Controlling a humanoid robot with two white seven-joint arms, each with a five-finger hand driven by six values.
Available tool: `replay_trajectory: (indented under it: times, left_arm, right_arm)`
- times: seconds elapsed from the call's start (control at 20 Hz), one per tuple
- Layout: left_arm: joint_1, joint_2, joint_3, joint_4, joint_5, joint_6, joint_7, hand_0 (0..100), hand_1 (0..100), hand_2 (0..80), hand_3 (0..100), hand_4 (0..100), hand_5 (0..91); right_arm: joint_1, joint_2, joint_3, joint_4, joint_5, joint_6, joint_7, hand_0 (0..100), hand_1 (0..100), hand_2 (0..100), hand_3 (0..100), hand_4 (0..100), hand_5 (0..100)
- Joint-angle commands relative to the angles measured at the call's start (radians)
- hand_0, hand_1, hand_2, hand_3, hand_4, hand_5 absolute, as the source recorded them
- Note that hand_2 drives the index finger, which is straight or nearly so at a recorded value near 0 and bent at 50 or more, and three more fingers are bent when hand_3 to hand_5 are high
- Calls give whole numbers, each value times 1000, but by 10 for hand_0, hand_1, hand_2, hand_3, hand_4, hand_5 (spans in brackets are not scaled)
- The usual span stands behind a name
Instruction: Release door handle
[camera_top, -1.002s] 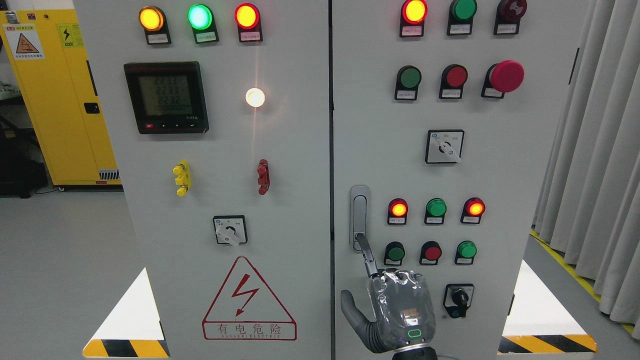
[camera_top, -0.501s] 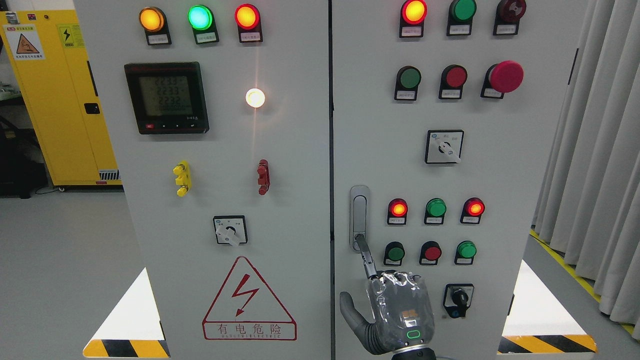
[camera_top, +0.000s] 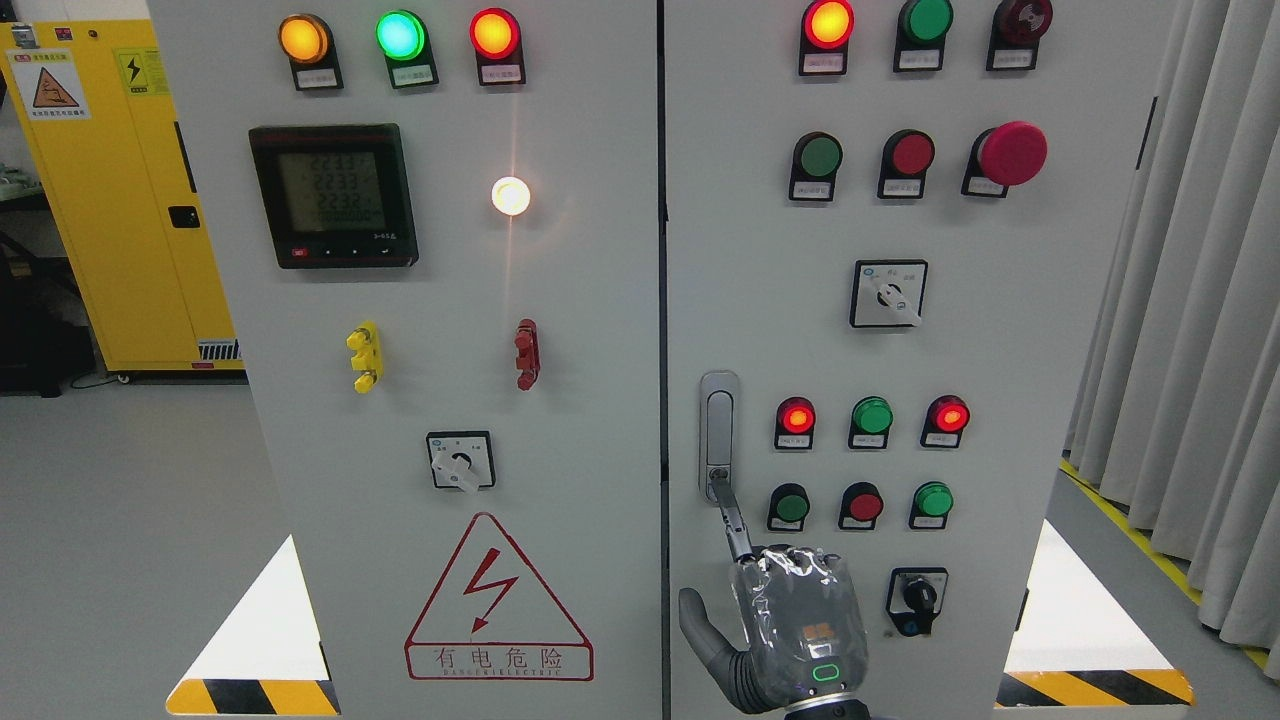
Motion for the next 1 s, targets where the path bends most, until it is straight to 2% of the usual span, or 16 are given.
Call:
replay_trajectory:
  times: [0.0, 0.95]
  left_arm:
    - [0, 0, 0, -12, 0, 0, 0, 120, 556, 0, 0, 0, 0]
    - [0, 0, 0, -12, 0, 0, 0, 120, 556, 0, 0, 0, 0]
  right_arm:
    - [4, 1, 0, 0, 0, 0, 1, 475, 344, 0, 1000, 1000, 1000]
    - [14, 0, 2, -17, 0, -10, -11, 471, 346, 0, 999, 1000, 1000]
